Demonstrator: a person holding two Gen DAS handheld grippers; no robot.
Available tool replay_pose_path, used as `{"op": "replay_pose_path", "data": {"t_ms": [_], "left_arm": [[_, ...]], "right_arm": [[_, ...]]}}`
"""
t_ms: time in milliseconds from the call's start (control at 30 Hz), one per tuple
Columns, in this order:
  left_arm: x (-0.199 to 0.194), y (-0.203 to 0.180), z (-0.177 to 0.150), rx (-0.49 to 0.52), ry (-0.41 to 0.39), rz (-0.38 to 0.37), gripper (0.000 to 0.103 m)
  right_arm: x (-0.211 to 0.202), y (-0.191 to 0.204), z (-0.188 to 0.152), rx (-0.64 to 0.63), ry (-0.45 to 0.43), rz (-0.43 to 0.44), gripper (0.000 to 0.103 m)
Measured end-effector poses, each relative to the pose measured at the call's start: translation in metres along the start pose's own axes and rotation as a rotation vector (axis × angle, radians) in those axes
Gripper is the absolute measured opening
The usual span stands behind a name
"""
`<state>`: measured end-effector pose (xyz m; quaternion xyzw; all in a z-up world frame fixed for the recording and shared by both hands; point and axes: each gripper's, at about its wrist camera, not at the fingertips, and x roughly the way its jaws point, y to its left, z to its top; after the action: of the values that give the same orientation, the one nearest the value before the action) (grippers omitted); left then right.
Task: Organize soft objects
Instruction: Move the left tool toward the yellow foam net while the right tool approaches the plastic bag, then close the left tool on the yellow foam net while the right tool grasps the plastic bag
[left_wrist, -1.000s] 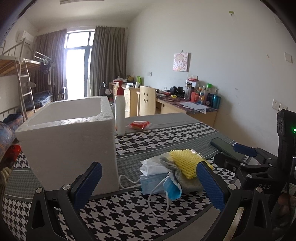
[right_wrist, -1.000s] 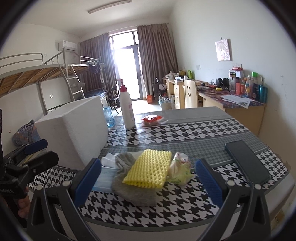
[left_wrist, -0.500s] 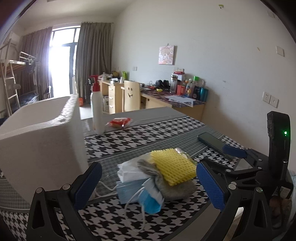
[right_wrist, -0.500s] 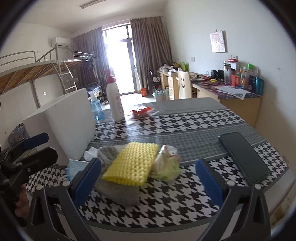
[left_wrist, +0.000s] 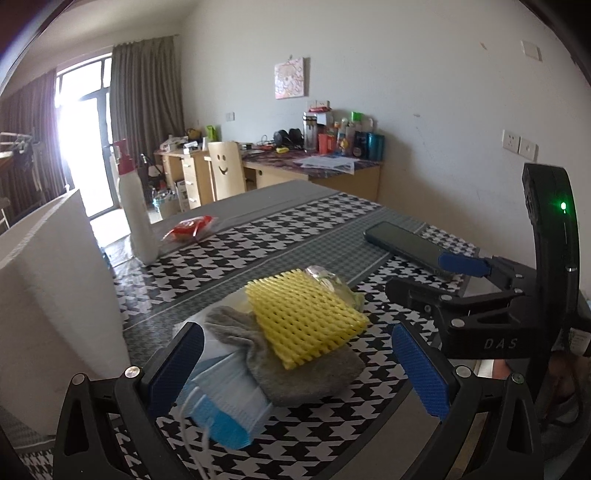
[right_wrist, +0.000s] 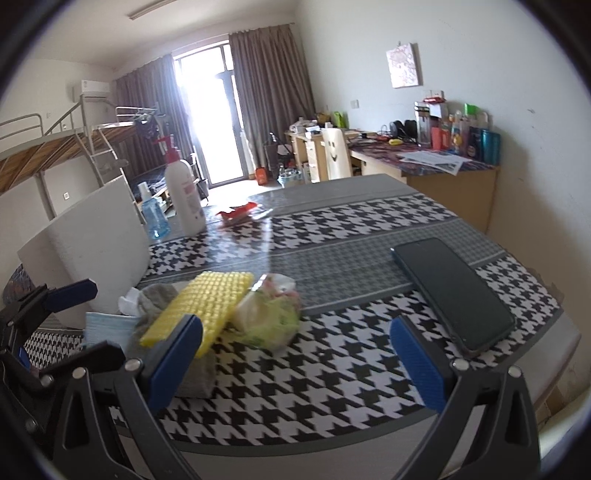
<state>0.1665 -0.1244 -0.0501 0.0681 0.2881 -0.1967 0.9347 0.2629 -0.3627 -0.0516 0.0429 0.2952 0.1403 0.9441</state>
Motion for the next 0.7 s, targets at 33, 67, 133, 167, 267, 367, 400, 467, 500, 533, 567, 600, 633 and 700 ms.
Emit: {"op": "replay_pose_path", "data": {"t_ms": [33,67,133,167,267,367,400,467,500,533,567,600,633,700], "left_arm": [[0.002,-0.003,0.000,0.012,0.008,0.002,0.099],[0.007,-0.005,0.000,0.025,0.019,0.002,0.097],[0.013,-0.009,-0.001,0.039,0.038,0.001,0.093],[0.016,-0.011,-0.001,0.046,0.044,-0.003,0.091],[0.022,-0.015,0.000,0.063,0.053,-0.008,0.084],[0.031,-0.019,0.002,0.079,0.069,-0.011,0.080],[0.032,-0.020,0.002,0.084,0.074,-0.013,0.078],[0.038,-0.021,0.001,0.092,0.091,-0.016,0.070],[0.040,-0.022,0.001,0.093,0.098,-0.016,0.069],[0.042,-0.022,0.000,0.093,0.106,-0.016,0.067],[0.044,-0.022,0.000,0.092,0.112,-0.015,0.064],[0.045,-0.022,0.000,0.092,0.117,-0.016,0.063],[0.047,-0.022,0.000,0.091,0.123,-0.018,0.061],[0.047,-0.021,0.000,0.080,0.128,-0.030,0.060]], "right_arm": [[0.000,-0.003,0.000,0.005,0.002,-0.004,0.103],[0.001,-0.005,0.000,0.009,0.004,-0.009,0.103],[0.002,-0.009,-0.001,0.014,0.012,-0.018,0.103],[0.003,-0.011,-0.002,0.018,0.014,-0.021,0.103],[0.005,-0.015,-0.002,0.026,0.020,-0.018,0.103],[0.006,-0.017,-0.003,0.028,0.020,-0.017,0.103],[0.005,-0.017,-0.003,0.030,0.019,-0.016,0.103],[0.007,-0.020,-0.003,0.038,0.019,-0.010,0.103],[0.008,-0.021,-0.004,0.041,0.022,-0.006,0.103],[0.009,-0.022,-0.004,0.041,0.023,-0.005,0.103],[0.010,-0.022,-0.004,0.040,0.025,-0.004,0.103],[0.012,-0.023,-0.004,0.038,0.026,-0.002,0.103],[0.012,-0.024,-0.004,0.038,0.028,0.000,0.103],[0.014,-0.025,-0.005,0.040,0.033,0.003,0.103]]}}
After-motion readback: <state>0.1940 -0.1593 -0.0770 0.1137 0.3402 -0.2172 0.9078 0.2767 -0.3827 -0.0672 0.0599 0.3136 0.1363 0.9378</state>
